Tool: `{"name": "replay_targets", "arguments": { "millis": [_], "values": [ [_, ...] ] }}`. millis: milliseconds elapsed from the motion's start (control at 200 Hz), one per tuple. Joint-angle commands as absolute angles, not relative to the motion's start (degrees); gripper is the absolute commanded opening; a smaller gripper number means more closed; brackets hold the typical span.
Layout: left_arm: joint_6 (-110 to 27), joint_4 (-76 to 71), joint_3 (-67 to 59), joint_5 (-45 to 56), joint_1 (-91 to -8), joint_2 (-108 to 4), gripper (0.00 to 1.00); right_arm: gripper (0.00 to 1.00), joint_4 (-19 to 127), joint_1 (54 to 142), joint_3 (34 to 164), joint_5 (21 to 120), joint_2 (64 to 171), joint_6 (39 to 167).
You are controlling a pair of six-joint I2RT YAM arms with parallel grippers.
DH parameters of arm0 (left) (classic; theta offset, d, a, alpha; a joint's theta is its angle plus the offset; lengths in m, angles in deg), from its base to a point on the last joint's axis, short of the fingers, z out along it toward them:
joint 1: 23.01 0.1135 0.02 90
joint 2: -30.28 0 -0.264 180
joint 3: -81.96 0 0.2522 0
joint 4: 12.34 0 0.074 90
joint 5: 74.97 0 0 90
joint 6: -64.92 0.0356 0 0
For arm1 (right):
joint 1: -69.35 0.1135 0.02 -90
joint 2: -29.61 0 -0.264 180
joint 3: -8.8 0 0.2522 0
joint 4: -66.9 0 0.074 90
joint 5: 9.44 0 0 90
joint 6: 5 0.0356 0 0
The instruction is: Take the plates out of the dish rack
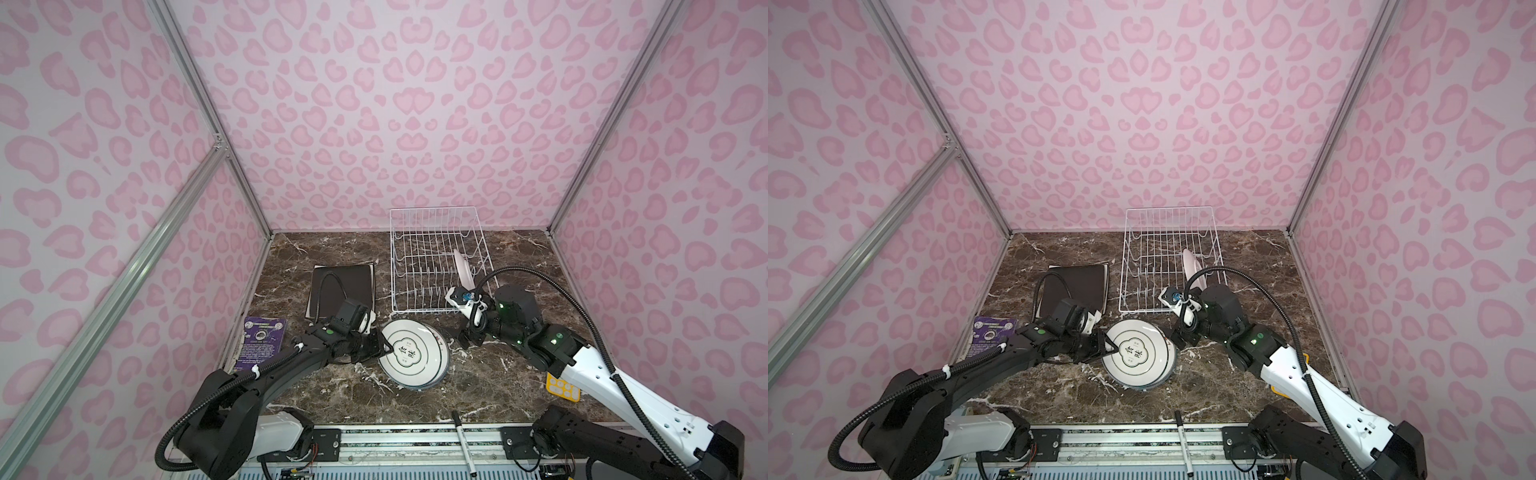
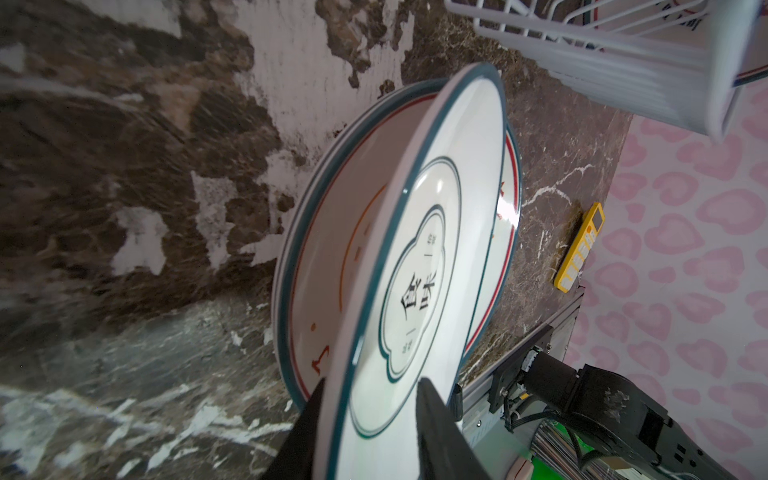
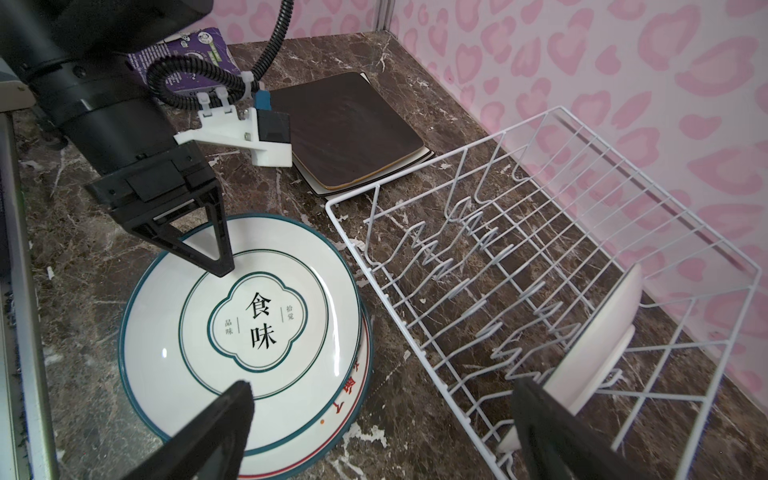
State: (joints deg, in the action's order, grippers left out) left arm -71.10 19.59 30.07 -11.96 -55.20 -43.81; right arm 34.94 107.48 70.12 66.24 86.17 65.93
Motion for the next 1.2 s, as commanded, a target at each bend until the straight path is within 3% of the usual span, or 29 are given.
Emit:
{"name": "replay_targets", "arguments": {
  "millis": [0,440,1195],
  "values": [
    [-70.09,20.91,28.29,-11.44,-55.53,-44.68,0.46,0.98,36.17,107.50,69.51,67.01,85.89,66.37],
    [-69.17,22.71,25.80,-10.19,-56.28,-47.54,0.66,0.98,36.44,107.55,69.41,67.06,86.73,66.72],
    [-67.67,27.39,23.66,-7.55,-56.59,-48.63,0.73,0.98,36.75,107.63,69.31,68.05,86.44,66.81]
  ]
}}
